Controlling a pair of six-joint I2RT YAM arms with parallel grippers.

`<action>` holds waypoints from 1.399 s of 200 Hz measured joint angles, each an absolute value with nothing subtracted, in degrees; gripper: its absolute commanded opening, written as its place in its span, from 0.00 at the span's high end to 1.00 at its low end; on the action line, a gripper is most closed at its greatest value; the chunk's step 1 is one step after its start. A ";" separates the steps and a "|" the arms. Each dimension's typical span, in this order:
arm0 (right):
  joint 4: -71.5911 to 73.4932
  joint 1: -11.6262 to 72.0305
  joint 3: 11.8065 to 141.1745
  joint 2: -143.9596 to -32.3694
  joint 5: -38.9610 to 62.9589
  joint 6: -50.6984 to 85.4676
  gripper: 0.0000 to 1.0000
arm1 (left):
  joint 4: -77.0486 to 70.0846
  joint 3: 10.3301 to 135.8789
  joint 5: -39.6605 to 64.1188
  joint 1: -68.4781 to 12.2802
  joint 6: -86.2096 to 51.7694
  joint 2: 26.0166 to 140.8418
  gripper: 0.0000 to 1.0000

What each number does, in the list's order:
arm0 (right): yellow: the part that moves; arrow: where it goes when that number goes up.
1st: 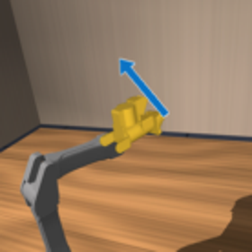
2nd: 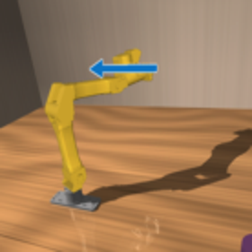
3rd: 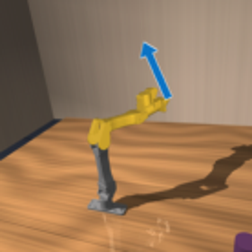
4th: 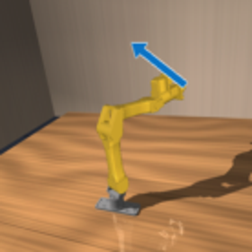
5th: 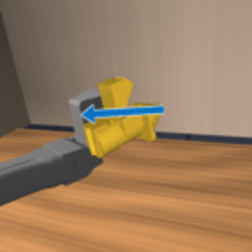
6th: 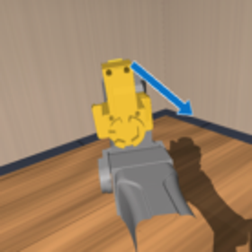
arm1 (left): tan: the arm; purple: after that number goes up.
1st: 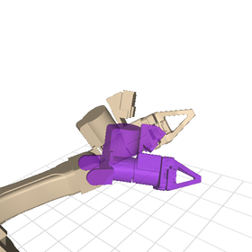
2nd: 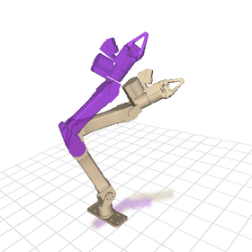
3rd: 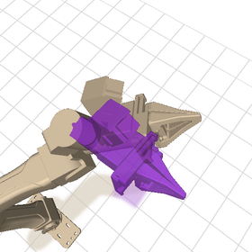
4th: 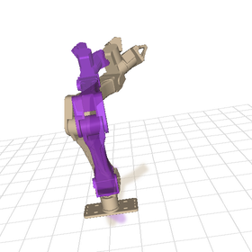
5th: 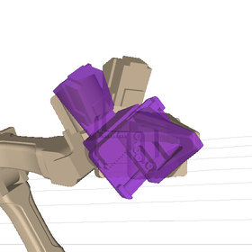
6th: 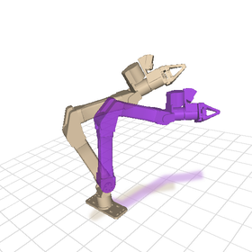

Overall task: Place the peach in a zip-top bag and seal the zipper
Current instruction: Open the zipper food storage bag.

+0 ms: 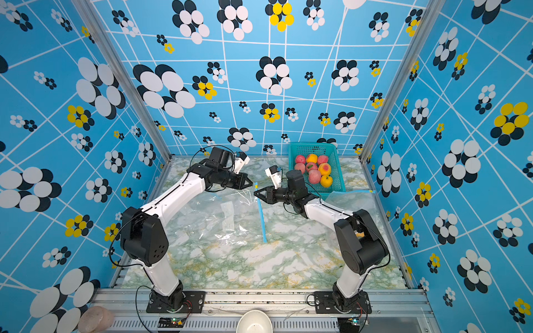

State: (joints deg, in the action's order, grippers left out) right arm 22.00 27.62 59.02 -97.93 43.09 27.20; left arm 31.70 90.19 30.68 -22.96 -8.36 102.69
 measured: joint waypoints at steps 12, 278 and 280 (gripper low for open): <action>22.46 27.64 58.11 -97.41 43.68 27.92 0.72 | 31.64 90.19 30.74 -22.96 -8.51 102.69 1.00; 6.20 28.64 48.29 -90.43 36.60 24.40 0.58 | 29.95 90.17 32.16 -24.53 -9.63 101.78 1.00; 6.24 28.64 48.47 -90.54 36.62 24.38 0.58 | 29.95 90.17 32.16 -24.53 -9.63 101.78 1.00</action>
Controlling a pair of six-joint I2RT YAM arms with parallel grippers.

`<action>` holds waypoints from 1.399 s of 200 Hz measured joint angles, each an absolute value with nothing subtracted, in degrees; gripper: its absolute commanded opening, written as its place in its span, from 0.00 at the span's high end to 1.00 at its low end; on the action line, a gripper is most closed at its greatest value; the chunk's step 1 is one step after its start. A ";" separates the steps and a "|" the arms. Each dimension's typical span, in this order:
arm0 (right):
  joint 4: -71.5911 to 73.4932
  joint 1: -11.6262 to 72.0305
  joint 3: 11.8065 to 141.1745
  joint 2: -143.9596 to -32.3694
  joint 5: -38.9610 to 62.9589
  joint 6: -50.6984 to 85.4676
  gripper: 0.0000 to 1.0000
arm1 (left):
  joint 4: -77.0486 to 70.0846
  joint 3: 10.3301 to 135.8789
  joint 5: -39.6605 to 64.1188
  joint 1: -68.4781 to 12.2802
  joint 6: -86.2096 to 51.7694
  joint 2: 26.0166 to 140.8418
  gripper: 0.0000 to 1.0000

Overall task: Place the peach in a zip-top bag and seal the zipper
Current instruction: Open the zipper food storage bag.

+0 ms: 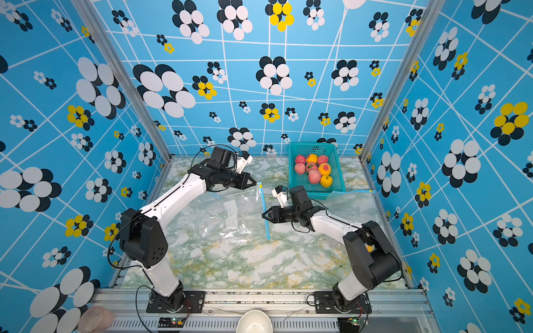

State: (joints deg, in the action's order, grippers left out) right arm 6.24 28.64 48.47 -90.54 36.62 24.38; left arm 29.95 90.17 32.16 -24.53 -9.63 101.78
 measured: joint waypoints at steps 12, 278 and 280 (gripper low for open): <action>6.61 28.64 49.15 -91.00 36.77 24.43 0.61 | 29.95 90.17 32.16 -24.53 -9.63 101.78 1.00; 19.05 24.67 53.43 -90.91 37.17 56.97 1.00 | 30.00 94.21 7.60 -29.69 -10.81 100.66 0.58; 18.81 24.40 53.15 -90.76 36.71 57.54 1.00 | 30.11 94.43 7.07 -29.69 -10.63 100.47 0.58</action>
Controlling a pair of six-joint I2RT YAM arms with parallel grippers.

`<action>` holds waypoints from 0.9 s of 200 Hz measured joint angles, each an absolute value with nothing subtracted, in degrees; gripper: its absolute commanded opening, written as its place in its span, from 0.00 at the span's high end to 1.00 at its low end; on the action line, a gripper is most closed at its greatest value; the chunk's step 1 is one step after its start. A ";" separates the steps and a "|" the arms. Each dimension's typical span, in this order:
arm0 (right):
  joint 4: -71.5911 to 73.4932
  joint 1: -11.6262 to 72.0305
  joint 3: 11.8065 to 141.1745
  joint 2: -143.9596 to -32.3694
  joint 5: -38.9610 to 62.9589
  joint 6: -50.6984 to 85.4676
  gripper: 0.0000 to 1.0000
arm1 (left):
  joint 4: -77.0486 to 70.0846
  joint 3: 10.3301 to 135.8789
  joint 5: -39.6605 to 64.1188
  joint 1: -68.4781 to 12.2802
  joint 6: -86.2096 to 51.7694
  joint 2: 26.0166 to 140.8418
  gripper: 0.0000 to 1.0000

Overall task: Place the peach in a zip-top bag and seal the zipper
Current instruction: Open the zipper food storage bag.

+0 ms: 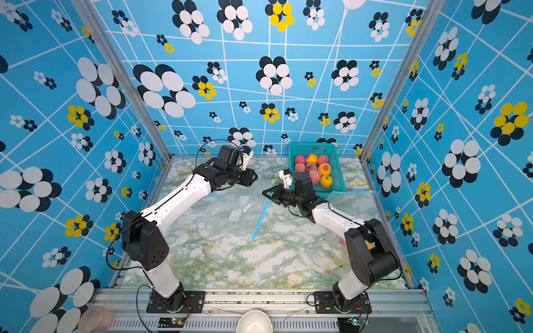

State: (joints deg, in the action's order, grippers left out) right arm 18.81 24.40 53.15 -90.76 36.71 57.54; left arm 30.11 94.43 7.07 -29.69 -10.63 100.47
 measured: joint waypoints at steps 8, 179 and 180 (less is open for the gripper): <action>17.93 23.77 52.25 -90.41 35.42 58.81 1.00 | 30.48 95.26 5.17 -29.71 -9.93 99.72 0.58; 1.28 26.63 59.27 -90.11 21.82 64.64 0.99 | 17.19 69.73 -11.25 -53.39 -19.00 92.25 0.47; 1.28 26.63 59.27 -90.11 21.82 64.71 0.99 | 17.10 69.73 -11.33 -53.39 -19.11 92.29 0.47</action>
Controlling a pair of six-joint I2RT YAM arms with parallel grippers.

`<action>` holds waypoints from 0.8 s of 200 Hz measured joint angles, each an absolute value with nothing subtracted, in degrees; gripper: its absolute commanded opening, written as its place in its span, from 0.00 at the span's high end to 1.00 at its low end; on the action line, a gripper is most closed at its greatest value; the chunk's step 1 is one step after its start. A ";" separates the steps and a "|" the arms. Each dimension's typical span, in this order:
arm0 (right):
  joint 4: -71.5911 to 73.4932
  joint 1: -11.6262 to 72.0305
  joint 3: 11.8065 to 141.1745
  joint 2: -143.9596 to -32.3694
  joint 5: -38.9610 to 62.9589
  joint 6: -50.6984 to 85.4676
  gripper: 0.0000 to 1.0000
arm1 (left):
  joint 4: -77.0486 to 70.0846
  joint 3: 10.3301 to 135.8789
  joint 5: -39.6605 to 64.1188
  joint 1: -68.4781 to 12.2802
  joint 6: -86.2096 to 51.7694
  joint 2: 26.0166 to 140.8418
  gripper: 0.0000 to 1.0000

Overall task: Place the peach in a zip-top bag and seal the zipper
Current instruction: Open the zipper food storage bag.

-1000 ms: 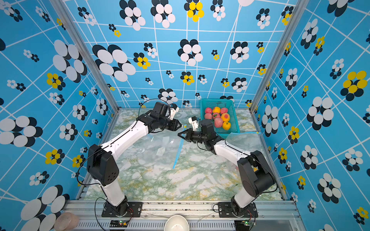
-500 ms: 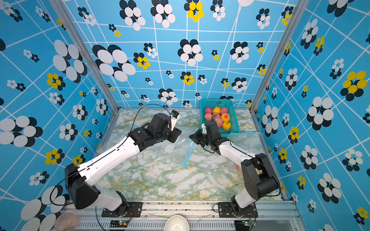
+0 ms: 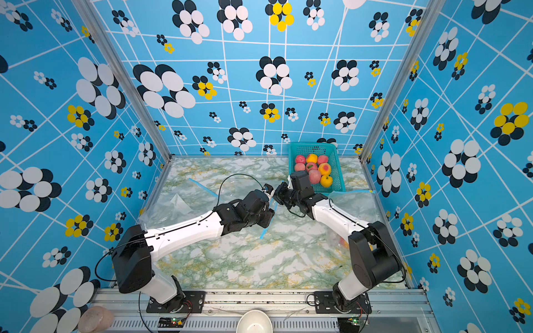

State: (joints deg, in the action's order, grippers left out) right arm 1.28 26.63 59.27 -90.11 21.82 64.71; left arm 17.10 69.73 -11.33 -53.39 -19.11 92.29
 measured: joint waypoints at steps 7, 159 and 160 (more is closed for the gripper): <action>1.23 26.68 59.27 -90.11 21.65 65.06 0.99 | 16.64 69.73 -11.97 -53.39 -19.84 92.60 0.48; -8.47 25.45 58.28 -84.82 16.75 54.35 0.50 | 18.46 72.10 -16.71 -49.45 -21.19 97.32 1.00; -8.67 25.28 58.17 -84.47 16.64 53.87 0.50 | 18.48 72.10 -16.56 -49.41 -21.26 97.25 1.00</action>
State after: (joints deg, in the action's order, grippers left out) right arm -8.67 25.28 58.17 -84.47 16.64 53.87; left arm 18.48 72.10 -16.56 -49.41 -21.26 97.25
